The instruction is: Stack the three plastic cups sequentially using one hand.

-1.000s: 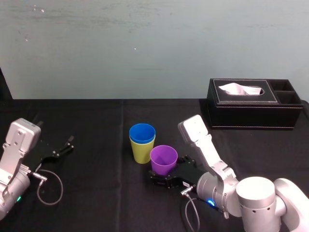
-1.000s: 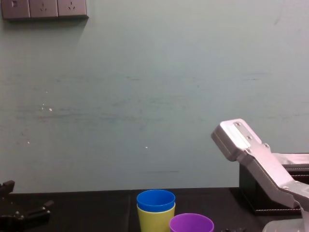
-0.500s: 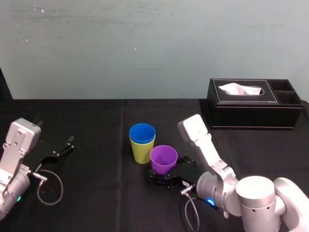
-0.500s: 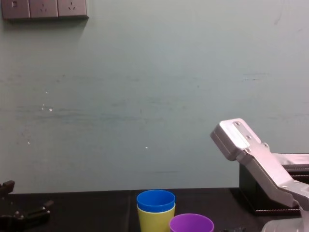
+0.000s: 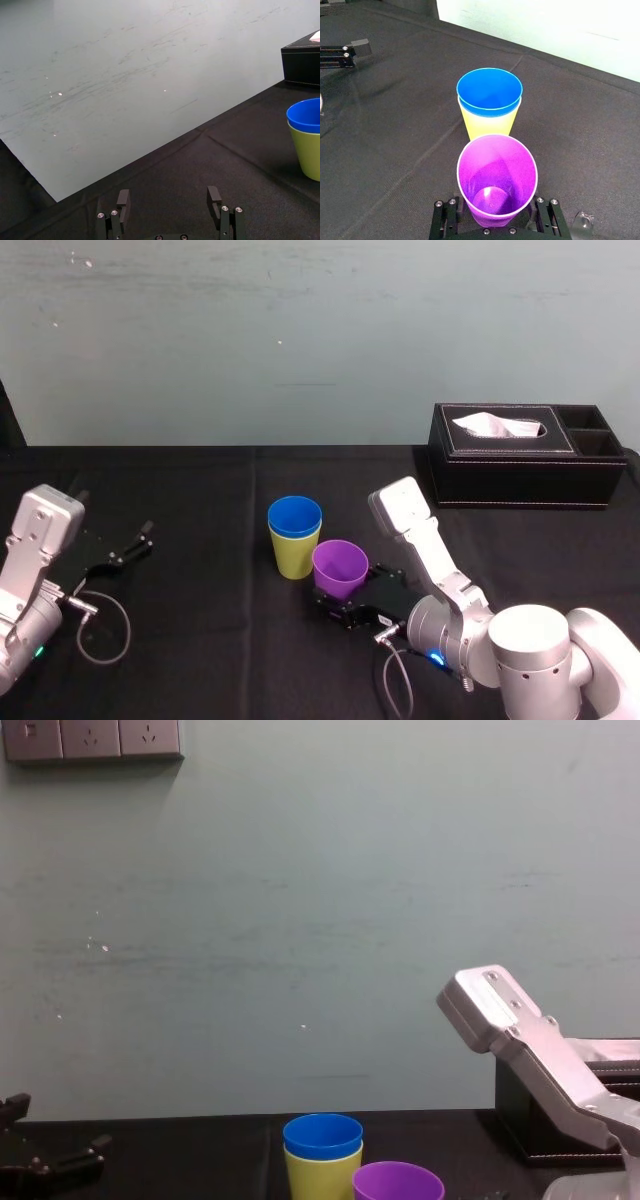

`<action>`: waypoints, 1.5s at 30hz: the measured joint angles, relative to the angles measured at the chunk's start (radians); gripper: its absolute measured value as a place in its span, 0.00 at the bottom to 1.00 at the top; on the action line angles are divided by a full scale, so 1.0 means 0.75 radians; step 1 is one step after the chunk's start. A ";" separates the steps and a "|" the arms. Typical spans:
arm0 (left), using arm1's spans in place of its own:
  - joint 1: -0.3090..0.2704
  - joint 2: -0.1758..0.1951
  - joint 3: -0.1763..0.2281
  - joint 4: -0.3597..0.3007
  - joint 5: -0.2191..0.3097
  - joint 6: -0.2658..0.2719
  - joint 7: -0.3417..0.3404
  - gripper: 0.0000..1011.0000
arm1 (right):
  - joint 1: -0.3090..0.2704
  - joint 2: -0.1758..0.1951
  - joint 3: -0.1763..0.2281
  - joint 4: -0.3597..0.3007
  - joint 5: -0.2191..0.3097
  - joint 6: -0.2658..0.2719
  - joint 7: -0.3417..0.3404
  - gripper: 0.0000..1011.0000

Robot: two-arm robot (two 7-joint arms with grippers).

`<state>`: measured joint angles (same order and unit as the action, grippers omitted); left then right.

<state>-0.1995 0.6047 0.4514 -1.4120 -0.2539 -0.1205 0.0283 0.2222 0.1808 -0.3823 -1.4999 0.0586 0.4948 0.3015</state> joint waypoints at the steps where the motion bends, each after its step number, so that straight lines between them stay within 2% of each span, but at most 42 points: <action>1: 0.000 0.000 0.000 0.000 0.000 0.000 0.000 0.99 | 0.000 0.000 0.000 0.000 0.000 0.000 0.000 0.70; 9: 0.000 0.000 0.000 0.000 0.000 0.000 0.000 0.99 | -0.001 0.010 -0.002 -0.029 -0.002 0.010 0.012 0.70; 14: 0.000 0.000 0.000 0.000 0.000 0.000 0.000 0.99 | 0.005 0.026 0.001 -0.093 0.001 0.048 0.035 0.70; 20: 0.000 0.000 0.000 0.000 0.000 0.000 0.000 0.99 | 0.050 0.048 0.005 -0.179 0.013 0.115 0.072 0.70; 25: 0.000 0.000 0.000 0.000 0.000 0.000 0.000 0.99 | 0.098 0.047 0.004 -0.189 0.019 0.134 0.081 0.70; 30: 0.000 0.000 0.000 0.000 0.000 0.000 0.000 0.99 | 0.142 0.039 -0.010 -0.181 0.015 0.135 0.081 0.70; 45: 0.000 0.000 0.000 0.000 0.000 0.000 0.000 0.99 | 0.267 -0.028 -0.049 -0.047 0.025 0.093 0.073 0.70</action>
<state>-0.1995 0.6047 0.4514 -1.4120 -0.2539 -0.1205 0.0283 0.4226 0.1598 -0.4188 -1.5354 0.0773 0.5647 0.3564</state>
